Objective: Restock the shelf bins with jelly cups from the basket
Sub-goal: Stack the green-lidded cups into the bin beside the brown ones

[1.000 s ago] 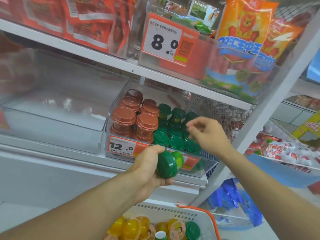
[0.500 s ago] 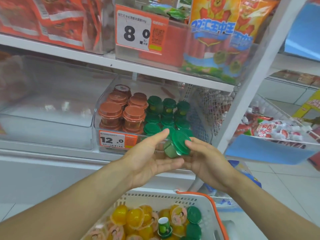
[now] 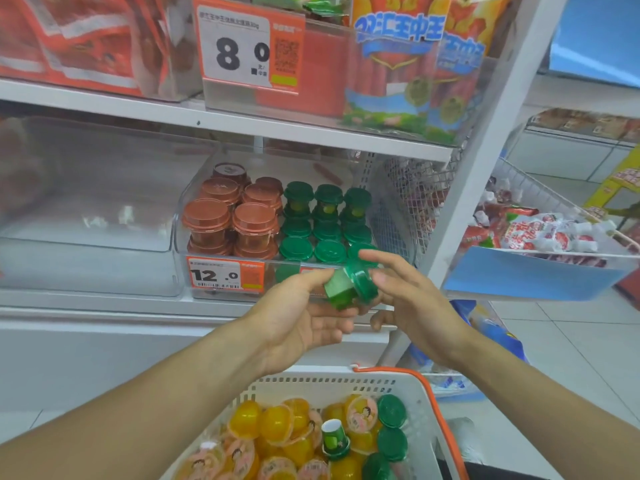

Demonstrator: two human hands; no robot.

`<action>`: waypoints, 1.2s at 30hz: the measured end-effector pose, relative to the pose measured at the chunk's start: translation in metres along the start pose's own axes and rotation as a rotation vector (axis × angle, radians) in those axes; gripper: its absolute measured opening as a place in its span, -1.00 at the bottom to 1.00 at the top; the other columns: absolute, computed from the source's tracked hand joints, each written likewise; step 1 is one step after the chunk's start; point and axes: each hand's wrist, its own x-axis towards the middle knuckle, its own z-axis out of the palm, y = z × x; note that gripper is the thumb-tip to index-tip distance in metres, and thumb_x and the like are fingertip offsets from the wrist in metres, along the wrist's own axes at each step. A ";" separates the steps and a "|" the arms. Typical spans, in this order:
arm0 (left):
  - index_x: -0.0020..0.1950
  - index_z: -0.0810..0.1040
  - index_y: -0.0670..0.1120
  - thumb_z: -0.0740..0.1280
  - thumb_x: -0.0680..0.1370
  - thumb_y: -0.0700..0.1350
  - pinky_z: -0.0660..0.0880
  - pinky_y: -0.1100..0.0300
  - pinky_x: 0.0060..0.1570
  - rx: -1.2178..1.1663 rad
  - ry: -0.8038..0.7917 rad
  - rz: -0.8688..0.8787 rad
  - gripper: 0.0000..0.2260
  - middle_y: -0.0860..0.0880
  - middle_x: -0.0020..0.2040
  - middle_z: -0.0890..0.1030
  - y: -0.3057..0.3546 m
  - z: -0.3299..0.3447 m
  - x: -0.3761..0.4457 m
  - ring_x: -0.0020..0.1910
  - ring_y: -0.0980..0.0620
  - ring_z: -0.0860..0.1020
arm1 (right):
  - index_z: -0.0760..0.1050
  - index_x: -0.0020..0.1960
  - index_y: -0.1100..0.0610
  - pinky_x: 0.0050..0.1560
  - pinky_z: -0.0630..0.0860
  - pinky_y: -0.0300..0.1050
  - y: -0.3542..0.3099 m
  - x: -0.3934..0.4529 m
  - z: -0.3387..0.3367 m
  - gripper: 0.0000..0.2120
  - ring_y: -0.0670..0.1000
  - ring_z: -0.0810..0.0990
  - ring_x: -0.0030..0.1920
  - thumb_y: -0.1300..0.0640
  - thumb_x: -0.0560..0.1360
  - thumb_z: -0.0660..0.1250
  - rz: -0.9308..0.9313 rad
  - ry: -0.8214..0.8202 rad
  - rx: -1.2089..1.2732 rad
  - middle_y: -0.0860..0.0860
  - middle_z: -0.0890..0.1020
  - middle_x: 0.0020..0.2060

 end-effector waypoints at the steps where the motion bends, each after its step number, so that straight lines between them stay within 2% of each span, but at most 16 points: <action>1: 0.03 0.64 -0.15 0.19 0.65 0.04 0.42 0.22 -0.47 0.021 -0.008 -0.010 -0.68 -0.15 -0.24 0.63 0.000 0.000 0.000 -0.44 0.00 0.48 | 0.51 0.34 -0.02 -0.27 0.50 -0.05 0.000 -0.001 -0.002 -0.59 0.09 0.60 -0.13 0.06 0.49 0.37 -0.027 -0.040 -0.019 0.13 0.59 0.02; 4: -0.01 0.59 -0.08 0.12 0.66 0.14 0.16 0.28 -0.56 0.061 -0.036 -0.038 -0.63 -0.06 -0.36 0.46 0.000 -0.001 0.002 -0.53 0.05 0.29 | 0.46 0.40 -0.03 -0.26 0.51 -0.05 0.001 -0.002 -0.002 -0.48 0.10 0.61 -0.11 0.07 0.45 0.43 -0.127 -0.081 -0.080 0.22 0.52 0.10; 6: -0.12 0.55 -0.06 0.09 0.65 0.19 0.05 0.31 -0.59 0.063 -0.032 -0.075 -0.59 -0.02 -0.40 0.34 -0.001 -0.001 0.003 -0.57 0.09 0.18 | 0.41 0.42 -0.02 -0.26 0.52 -0.07 0.000 -0.003 0.000 -0.43 0.06 0.62 -0.14 0.10 0.44 0.45 -0.183 -0.056 -0.092 0.18 0.53 0.08; 8: -0.23 0.48 -0.04 0.08 0.65 0.22 -0.01 0.32 -0.59 0.050 -0.007 -0.115 -0.56 0.01 -0.43 0.25 -0.001 0.001 0.003 -0.59 0.11 0.12 | 0.44 0.39 0.03 -0.26 0.52 -0.08 -0.003 -0.003 0.003 -0.49 -0.01 0.60 -0.18 0.17 0.46 0.41 -0.212 -0.032 -0.104 0.10 0.55 0.02; 10: -0.25 0.40 -0.01 0.07 0.66 0.23 -0.02 0.32 -0.60 0.031 0.018 -0.129 -0.57 0.03 -0.45 0.21 -0.003 0.001 0.004 -0.59 0.11 0.10 | 0.53 0.30 0.12 -0.25 0.52 -0.11 -0.005 -0.003 0.006 -0.59 -0.05 0.57 -0.21 0.17 0.46 0.41 -0.230 -0.004 -0.145 0.11 0.58 0.01; 13: -0.10 0.45 -0.03 0.02 0.68 0.22 0.01 0.35 -0.62 -0.010 0.038 -0.114 -0.59 0.01 -0.44 0.27 -0.004 0.002 0.006 -0.59 0.11 0.13 | 0.60 0.18 0.19 -0.22 0.53 -0.19 -0.008 -0.002 0.013 -0.68 -0.07 0.61 -0.17 0.15 0.45 0.48 -0.252 0.084 -0.170 0.09 0.66 -0.05; 16: 0.09 0.50 -0.14 0.03 0.69 0.14 0.04 0.34 -0.62 0.001 0.090 -0.091 -0.59 -0.04 -0.43 0.39 -0.003 -0.002 0.008 -0.59 0.09 0.19 | 0.63 0.10 0.14 -0.16 0.56 -0.24 -0.023 0.010 0.018 -0.73 -0.04 0.66 -0.11 0.10 0.43 0.47 -0.319 0.203 -0.228 0.02 0.71 -0.06; 21: 0.02 0.52 -0.17 0.15 0.64 -0.07 0.05 0.31 -0.61 0.109 0.141 -0.126 -0.78 -0.04 -0.40 0.46 -0.002 -0.014 0.007 -0.58 0.06 0.30 | 0.62 0.13 0.03 -0.07 0.57 -0.19 -0.050 0.085 0.013 -0.78 0.02 0.65 -0.01 0.03 0.50 0.47 -0.402 0.324 -0.491 -0.02 0.69 0.01; 24: 0.02 0.52 -0.17 0.17 0.63 -0.07 0.08 0.30 -0.62 0.148 0.132 -0.155 -0.79 -0.05 -0.38 0.49 -0.001 -0.018 0.007 -0.57 0.05 0.34 | 0.59 0.18 0.06 0.11 0.54 -0.08 -0.042 0.144 0.015 -0.71 0.06 0.60 0.06 0.02 0.50 0.47 -0.273 0.319 -0.671 0.01 0.65 0.09; 27: 0.01 0.53 -0.17 0.20 0.61 -0.06 0.09 0.30 -0.62 0.187 0.113 -0.176 -0.80 -0.04 -0.38 0.50 -0.004 -0.021 0.007 -0.56 0.05 0.36 | 0.57 0.21 0.10 0.15 0.47 -0.16 -0.026 0.186 0.021 -0.69 0.06 0.59 0.16 0.06 0.50 0.47 -0.150 0.272 -0.702 0.04 0.63 0.15; 29: -0.01 0.52 -0.16 0.20 0.58 -0.09 0.10 0.30 -0.61 0.217 0.084 -0.190 -0.83 -0.04 -0.37 0.51 -0.005 -0.023 0.006 -0.55 0.04 0.37 | 0.57 0.22 0.11 0.12 0.43 -0.21 -0.017 0.197 0.024 -0.68 0.03 0.57 0.13 0.05 0.51 0.46 -0.150 0.259 -0.788 0.03 0.62 0.17; 33: 0.00 0.53 -0.16 0.18 0.60 -0.07 0.16 0.28 -0.59 0.286 0.059 -0.199 -0.80 -0.07 -0.32 0.55 -0.007 -0.032 0.004 -0.51 0.02 0.41 | 0.61 0.16 0.10 0.03 0.46 -0.18 -0.007 0.198 0.031 -0.68 0.01 0.58 0.00 -0.01 0.47 0.50 -0.193 0.283 -0.918 0.01 0.64 0.05; 36: 0.01 0.52 -0.16 0.17 0.62 -0.05 0.20 0.28 -0.58 0.334 0.057 -0.189 -0.78 -0.07 -0.29 0.56 -0.009 -0.033 0.001 -0.49 0.01 0.44 | 0.62 0.13 0.04 0.12 0.51 -0.08 -0.005 0.197 0.035 -0.73 0.06 0.57 0.07 -0.03 0.47 0.49 -0.228 0.278 -0.978 0.02 0.64 0.07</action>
